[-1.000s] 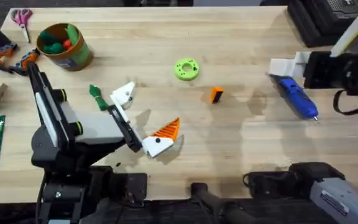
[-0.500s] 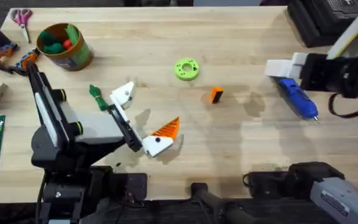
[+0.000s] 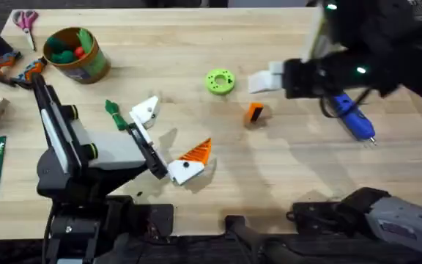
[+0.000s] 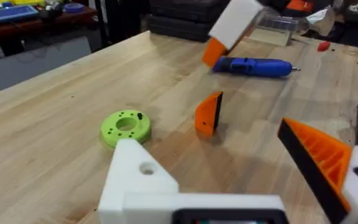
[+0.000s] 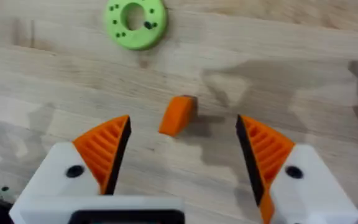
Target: Pick up the gripper from the table and insert it into the empty holder that is missing its gripper. Then pick up a screw, insert it into the mounting hole, and use the screwdriver to tighten it. Finally, clean up the table by picking up the vegetable and placing it into the bucket.
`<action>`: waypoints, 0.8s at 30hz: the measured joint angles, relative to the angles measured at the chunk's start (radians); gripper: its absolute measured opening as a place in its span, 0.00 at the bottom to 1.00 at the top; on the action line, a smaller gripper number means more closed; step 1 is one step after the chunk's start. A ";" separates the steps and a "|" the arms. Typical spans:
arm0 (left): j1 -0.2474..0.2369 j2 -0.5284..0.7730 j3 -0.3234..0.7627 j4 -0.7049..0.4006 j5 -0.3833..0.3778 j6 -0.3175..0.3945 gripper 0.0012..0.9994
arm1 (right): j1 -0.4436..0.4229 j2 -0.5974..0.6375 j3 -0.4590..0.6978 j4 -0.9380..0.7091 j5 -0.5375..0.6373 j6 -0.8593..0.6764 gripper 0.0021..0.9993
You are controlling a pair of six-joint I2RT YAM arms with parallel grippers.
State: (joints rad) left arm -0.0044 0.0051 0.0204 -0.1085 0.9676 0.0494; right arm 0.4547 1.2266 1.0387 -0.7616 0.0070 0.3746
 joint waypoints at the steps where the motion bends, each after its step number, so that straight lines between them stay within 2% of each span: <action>1: 0.000 0.000 0.000 0.000 0.000 0.000 0.99 | 0.014 0.026 0.016 0.000 0.003 0.012 0.99; 12: 0.000 0.000 0.000 0.000 0.000 0.000 0.99 | 0.101 0.262 0.039 -0.003 0.041 0.128 0.99; 24: 0.000 0.000 0.000 0.000 0.000 0.000 0.99 | 0.137 0.318 0.039 -0.005 0.070 0.172 0.98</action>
State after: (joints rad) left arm -0.0044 0.0055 0.0204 -0.1085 0.9676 0.0494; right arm 0.5915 1.5448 1.0779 -0.7662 0.0770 0.5468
